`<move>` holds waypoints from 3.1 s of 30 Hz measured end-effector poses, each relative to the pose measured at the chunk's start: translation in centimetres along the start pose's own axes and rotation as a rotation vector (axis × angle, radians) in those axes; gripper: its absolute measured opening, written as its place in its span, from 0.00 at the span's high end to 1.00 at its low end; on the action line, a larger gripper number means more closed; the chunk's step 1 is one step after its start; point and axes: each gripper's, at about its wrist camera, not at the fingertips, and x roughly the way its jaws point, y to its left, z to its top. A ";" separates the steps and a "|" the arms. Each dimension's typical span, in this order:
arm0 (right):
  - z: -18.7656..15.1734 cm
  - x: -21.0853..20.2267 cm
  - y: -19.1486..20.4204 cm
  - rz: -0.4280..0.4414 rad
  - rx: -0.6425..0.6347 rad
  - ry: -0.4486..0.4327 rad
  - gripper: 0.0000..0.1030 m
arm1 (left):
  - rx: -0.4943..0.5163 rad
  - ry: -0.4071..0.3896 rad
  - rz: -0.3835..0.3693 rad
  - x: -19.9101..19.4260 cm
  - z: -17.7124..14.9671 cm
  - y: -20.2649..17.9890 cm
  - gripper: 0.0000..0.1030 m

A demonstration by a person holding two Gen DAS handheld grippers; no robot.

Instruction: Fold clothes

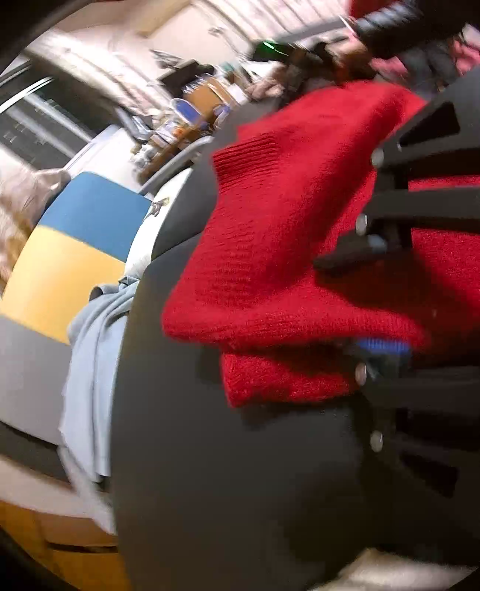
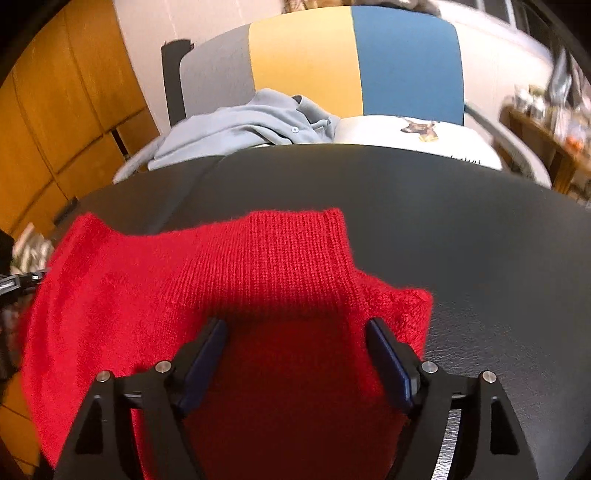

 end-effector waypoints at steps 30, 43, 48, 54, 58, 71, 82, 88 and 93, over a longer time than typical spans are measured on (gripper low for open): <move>-3.3 -9.8 8.8 0.197 -0.166 -0.074 0.36 | -0.193 0.010 -0.008 -8.4 -10.1 1.2 0.67; -6.2 -6.2 12.1 0.176 -0.169 0.020 0.33 | 0.014 0.082 0.080 -9.3 -12.2 1.1 0.95; -8.2 -6.5 9.5 0.283 -0.078 -0.080 0.32 | 0.011 0.072 0.083 -10.3 -11.8 1.0 0.89; -8.5 -6.8 10.0 0.299 -0.063 -0.102 0.24 | -0.130 -0.080 -0.073 -14.0 -10.3 0.6 0.78; -8.6 -6.8 10.4 0.316 -0.050 -0.113 0.13 | -0.148 -0.200 -0.140 -12.7 -7.7 -1.6 0.72; -11.9 -12.0 7.7 0.476 0.032 -0.029 0.00 | 0.064 -0.063 0.287 -3.0 -4.2 -1.5 0.74; -16.8 -15.8 -1.0 0.542 0.176 -0.034 0.00 | 0.208 -0.150 0.016 -0.9 -1.1 -15.1 0.71; -15.5 -12.8 -0.7 0.622 0.150 0.020 0.00 | 0.547 -0.009 -0.181 4.7 -4.4 -26.4 0.70; -15.5 -13.7 -0.3 0.813 0.135 0.031 0.00 | 0.642 0.115 -0.154 9.8 -6.8 -29.2 0.70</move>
